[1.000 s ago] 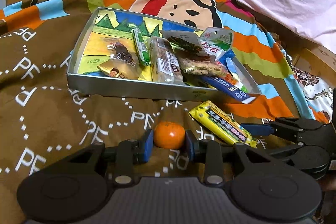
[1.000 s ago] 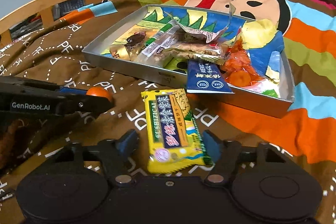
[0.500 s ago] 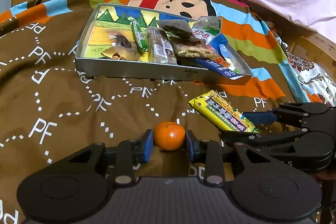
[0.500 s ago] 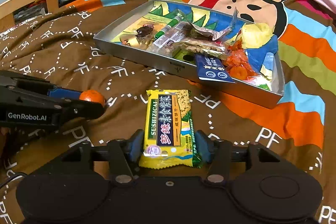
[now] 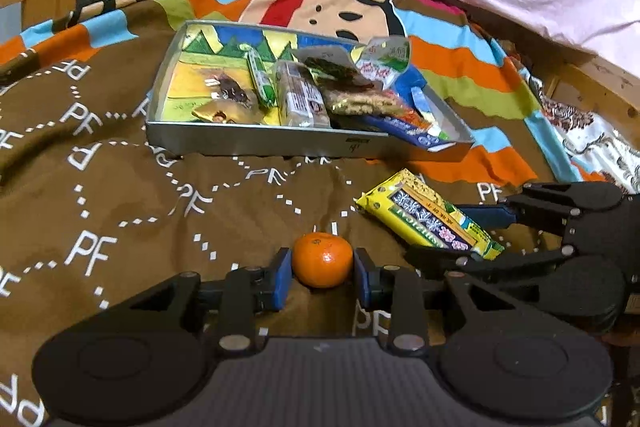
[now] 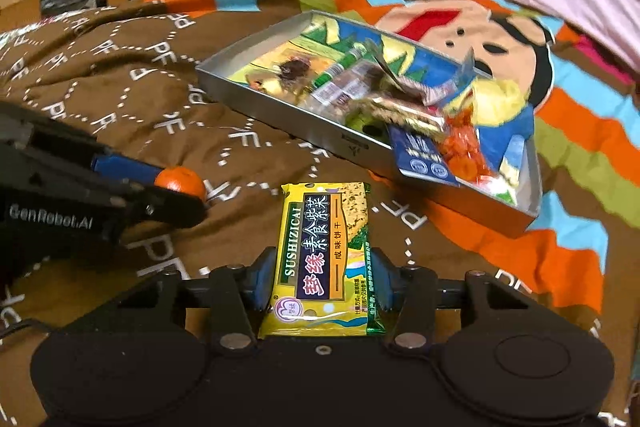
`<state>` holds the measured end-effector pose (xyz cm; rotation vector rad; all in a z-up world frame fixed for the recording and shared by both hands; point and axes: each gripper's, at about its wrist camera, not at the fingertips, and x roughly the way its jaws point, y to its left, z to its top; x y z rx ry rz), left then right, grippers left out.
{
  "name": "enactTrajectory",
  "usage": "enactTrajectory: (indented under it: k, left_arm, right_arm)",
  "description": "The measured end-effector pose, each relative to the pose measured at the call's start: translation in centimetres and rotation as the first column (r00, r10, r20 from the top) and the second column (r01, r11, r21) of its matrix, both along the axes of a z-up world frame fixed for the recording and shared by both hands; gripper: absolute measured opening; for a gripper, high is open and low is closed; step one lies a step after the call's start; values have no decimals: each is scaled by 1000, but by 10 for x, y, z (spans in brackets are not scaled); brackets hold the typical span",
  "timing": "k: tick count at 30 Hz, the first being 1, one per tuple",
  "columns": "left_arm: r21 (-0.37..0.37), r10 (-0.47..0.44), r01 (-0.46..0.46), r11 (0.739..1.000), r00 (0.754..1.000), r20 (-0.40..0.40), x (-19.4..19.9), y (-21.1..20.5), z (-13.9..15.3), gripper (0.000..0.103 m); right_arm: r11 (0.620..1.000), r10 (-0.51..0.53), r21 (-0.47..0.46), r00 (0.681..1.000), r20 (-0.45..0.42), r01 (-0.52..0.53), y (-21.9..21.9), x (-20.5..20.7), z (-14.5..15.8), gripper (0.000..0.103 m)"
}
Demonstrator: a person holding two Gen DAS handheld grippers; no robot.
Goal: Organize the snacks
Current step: 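Lift the yellow pack with the right tool while the left tool carries the orange toward the tray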
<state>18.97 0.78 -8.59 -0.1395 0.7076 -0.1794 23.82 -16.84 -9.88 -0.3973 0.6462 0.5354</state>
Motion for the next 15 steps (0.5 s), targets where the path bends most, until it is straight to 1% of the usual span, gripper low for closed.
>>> enactTrajectory:
  k: [2, 6, 11, 15]
  left_arm:
    - [-10, 10, -9, 1000, 1000, 16, -6, 2, 5, 35]
    - [-26, 38, -37, 999, 997, 65, -13, 6, 18, 35]
    - [-11, 73, -72, 997, 986, 153, -15, 12, 39, 35]
    - [-10, 95, -95, 995, 970, 222, -9, 20, 57, 35]
  right_arm:
    - [1000, 20, -21, 999, 43, -19, 4, -10, 4, 50]
    - [999, 38, -24, 992, 124, -35, 10, -27, 14, 50]
    - [1000, 24, 10, 972, 233, -27, 14, -42, 31, 50]
    - [998, 26, 44, 953, 303, -41, 18, -43, 46, 50]
